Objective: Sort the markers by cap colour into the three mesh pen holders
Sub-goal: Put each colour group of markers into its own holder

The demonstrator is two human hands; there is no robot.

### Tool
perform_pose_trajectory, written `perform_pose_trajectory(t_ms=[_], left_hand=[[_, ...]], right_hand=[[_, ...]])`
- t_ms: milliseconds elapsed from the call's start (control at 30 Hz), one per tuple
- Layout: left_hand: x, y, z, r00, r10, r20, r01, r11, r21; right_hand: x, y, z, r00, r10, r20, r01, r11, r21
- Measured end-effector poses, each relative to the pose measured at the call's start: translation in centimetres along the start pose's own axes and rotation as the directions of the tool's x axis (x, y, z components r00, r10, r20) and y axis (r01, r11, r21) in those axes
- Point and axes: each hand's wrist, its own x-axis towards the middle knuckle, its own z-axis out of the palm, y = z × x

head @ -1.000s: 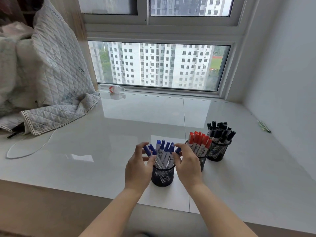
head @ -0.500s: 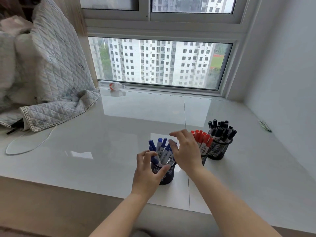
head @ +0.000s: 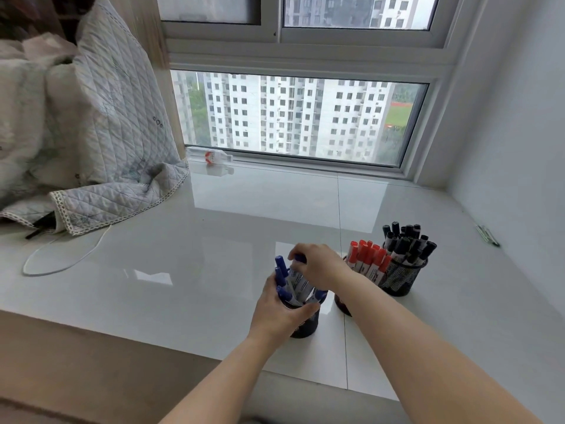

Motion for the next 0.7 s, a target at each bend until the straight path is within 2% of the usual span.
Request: perform_pose_trajectory(t_ms=[133,233,333,400,467,500,567,633,667,700], left_hand=[[-0.3,0.2,-0.1,1.000,0.015,-0.006,-0.015,1.000,0.023],[-0.2,-0.1,0.0,1.000,0.008,-0.014,-0.008,1.000,0.013],[-0.2,-0.4,0.2,1.000,0.013,-0.020,-0.012,1.000,0.025],[-0.1,-0.5,0.3,1.000,0.011,-0.027,-0.010,0.999,0.037],[-0.1,-0.6,0.3,0.999,0.005,-0.037,-0.004,0.999,0.045],[-0.1,-0.6,0.3,0.999,0.007,-0.040,-0.005,0.999,0.052],[0.0,-0.7,0.3,0.999,0.012,-0.039,-0.009,0.998,0.059],[0.0,-0.7,0.4,0.999,0.015,-0.037,-0.013,0.999,0.051],[0.0,-0.7,0.4,0.999,0.017,-0.036,-0.015,0.999,0.052],[0.0,-0.6,0.4,0.999,0.019,-0.034,-0.017,0.998,0.056]], right_hand=[[0.1,-0.2,-0.7,1.000,0.024,0.010,-0.023,0.996,-0.087],[-0.2,0.0,-2.1,0.986,-0.038,-0.160,0.032,0.999,-0.036],[-1.0,0.3,-3.8,0.928,-0.056,-0.369,0.117,0.982,0.146],[-1.5,0.6,-4.7,0.882,0.053,-0.469,0.146,0.914,0.378],[-1.9,0.9,-5.2,0.832,0.232,-0.504,0.170,0.758,0.629],[-2.0,1.1,-5.3,0.814,0.331,-0.476,0.176,0.641,0.747],[-2.3,1.3,-5.2,0.819,0.484,-0.306,0.167,0.309,0.936],[-2.5,1.4,-5.0,0.858,0.507,-0.082,0.123,-0.047,0.991],[-2.7,1.4,-4.8,0.876,0.482,0.002,0.090,-0.169,0.982],[-2.8,1.4,-4.6,0.895,0.443,0.057,0.055,-0.235,0.970]])
